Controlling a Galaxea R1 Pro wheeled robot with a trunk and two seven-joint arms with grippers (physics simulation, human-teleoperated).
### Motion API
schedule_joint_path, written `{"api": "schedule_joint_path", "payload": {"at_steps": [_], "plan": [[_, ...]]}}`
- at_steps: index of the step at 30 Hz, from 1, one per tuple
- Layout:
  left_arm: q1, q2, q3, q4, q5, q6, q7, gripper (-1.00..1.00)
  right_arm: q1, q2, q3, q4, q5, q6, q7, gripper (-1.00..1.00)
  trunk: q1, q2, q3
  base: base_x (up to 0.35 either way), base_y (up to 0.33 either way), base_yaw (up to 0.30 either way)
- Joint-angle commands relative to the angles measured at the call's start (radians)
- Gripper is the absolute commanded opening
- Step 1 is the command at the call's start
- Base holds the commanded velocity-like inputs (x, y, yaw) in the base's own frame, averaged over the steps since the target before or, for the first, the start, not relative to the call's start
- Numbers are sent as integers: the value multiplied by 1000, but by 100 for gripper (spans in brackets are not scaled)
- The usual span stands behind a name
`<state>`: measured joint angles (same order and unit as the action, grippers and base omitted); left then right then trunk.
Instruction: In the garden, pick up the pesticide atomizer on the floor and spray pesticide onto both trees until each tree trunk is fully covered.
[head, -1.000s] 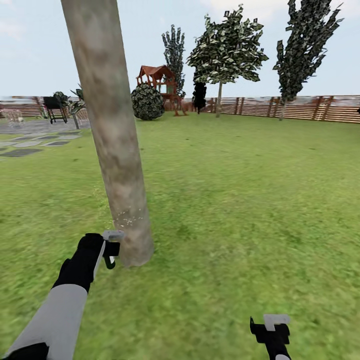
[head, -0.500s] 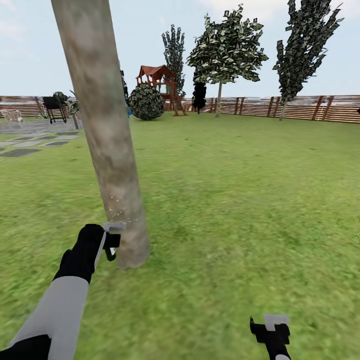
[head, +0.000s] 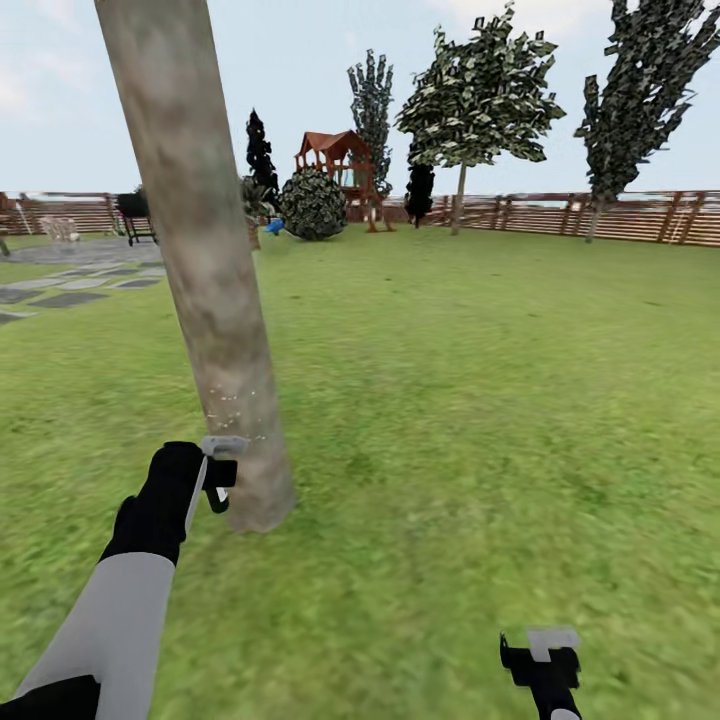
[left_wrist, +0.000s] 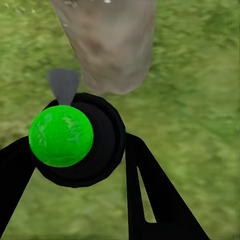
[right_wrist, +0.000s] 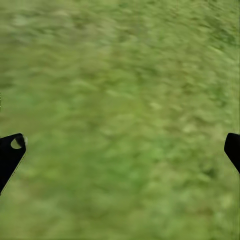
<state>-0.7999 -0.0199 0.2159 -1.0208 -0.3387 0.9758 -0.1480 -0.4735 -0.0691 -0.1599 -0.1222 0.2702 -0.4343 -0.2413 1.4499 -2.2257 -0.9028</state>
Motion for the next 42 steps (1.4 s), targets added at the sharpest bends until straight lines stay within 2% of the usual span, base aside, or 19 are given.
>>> {"api": "schedule_joint_path", "payload": {"at_steps": [1,10,20,30,42], "plan": [[-1,-2,3,-1,-11,3,-10,-100,0,0,-7,1,11,-3,-3,100,0,0,-1,214,-219,276],[2,-4,3,-1,-11,3,-10,-100,0,0,-7,1,11,-3,-3,100,0,0,-1,124,-244,256],[4,-5,4,-1,-11,3,-10,-100,0,0,-7,1,11,-3,-3,100,0,0,-1,-24,-281,8],[5,-5,4,-1,-11,2,-10,-100,0,0,-7,1,11,-3,-3,100,0,0,-1,135,-273,10],[7,-5,5,11,-11,1,-10,-100,0,0,-7,1,11,-3,-3,100,0,0,-1,153,-269,262]]}}
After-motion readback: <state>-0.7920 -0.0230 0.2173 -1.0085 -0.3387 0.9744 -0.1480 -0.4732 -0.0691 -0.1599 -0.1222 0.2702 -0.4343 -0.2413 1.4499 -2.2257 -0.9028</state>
